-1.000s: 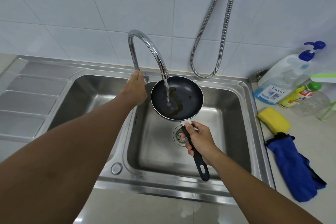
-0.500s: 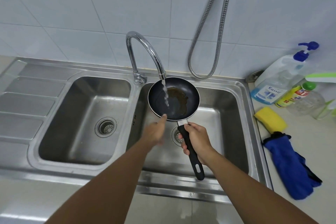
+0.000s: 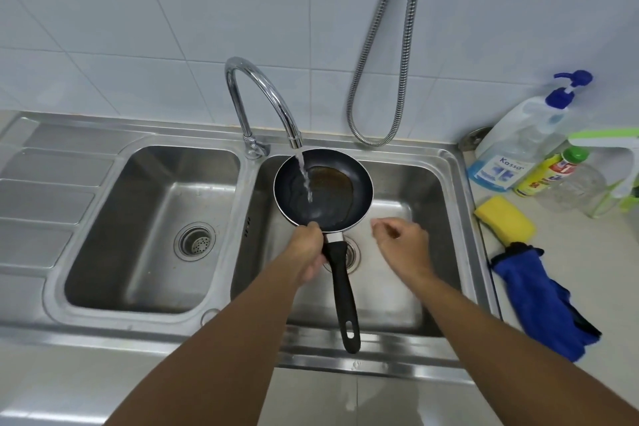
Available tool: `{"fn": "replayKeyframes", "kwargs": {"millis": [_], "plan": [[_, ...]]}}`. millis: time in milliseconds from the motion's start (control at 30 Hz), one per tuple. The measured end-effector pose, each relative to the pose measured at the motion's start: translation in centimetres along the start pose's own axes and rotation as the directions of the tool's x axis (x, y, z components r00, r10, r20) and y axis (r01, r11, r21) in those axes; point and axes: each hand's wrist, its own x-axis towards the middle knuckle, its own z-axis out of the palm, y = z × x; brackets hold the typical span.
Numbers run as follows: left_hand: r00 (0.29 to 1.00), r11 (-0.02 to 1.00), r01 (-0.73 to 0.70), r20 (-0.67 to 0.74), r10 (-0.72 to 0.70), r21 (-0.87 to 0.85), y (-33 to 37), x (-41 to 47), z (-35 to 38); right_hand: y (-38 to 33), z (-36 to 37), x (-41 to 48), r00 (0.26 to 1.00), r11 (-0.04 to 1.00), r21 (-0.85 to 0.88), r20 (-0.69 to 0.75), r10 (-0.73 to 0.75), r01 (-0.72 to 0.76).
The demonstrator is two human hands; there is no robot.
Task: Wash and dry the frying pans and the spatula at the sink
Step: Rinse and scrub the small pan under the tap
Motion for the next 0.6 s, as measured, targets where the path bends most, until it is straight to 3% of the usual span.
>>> {"fn": "replayKeyframes", "kwargs": {"millis": [100,167,233,367,500,600], "plan": [[1.000,1.000,0.020,0.005,-0.020,-0.014,-0.3,-0.4,-0.1,2.5,-4.8,3.4,0.980,0.974,-0.224,-0.177,-0.085,0.044],[1.000,0.999,0.024,-0.005,-0.024,-0.021,-0.7,-0.4,-0.1,5.1,-8.3,6.1,0.958,0.882,-0.470,-0.270,-0.100,-0.041],[1.000,1.000,0.022,-0.006,-0.022,-0.016,-1.2,-0.2,-0.1,7.2,-11.5,7.8,0.959,0.764,-0.622,-0.282,-0.015,-0.171],[0.999,1.000,0.022,0.032,-0.022,0.002,-1.5,-0.3,0.0,11.0,-14.6,9.7,0.976,0.609,-0.765,-0.201,0.086,-0.211],[0.998,0.998,0.043,0.053,-0.045,0.036,-1.4,-0.5,-0.3,11.1,-15.0,10.2,0.982,0.626,-0.758,-0.177,0.070,-0.182],[0.997,0.998,0.052,0.050,-0.054,0.038,-1.5,-0.4,-0.5,9.9,-15.6,10.6,0.990,0.584,-0.807,-0.133,-0.045,-0.082]]}}
